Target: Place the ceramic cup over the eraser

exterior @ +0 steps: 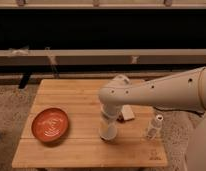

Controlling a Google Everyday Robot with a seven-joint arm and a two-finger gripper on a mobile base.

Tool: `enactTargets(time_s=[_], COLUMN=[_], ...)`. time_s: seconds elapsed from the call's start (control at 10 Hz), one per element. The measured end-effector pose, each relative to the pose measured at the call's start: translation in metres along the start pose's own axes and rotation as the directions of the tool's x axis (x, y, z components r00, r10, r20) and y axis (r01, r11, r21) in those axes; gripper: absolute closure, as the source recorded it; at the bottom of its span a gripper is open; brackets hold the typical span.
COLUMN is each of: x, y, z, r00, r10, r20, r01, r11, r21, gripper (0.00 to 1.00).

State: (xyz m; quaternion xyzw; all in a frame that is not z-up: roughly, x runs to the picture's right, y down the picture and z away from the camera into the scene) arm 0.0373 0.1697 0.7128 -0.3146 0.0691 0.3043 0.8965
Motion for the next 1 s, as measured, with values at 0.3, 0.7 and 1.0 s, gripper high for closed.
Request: enactTargets(time_s=[0.3, 0.7, 1.0], x=[-0.003, -0.010, -0.021], y=[-0.005, -0.017, -0.027], z=[0.000, -0.034, -0.060], r00=[1.000, 0.996, 0.986], r10=[0.009, 0.023, 0.033], r20=[0.022, 0.084, 0.164], r01=[-0.009, -0.026, -0.048], r11=[1.000, 0.999, 0.995], r21=[0.009, 0.045, 0.085], gripper=[0.20, 0.20, 0.20])
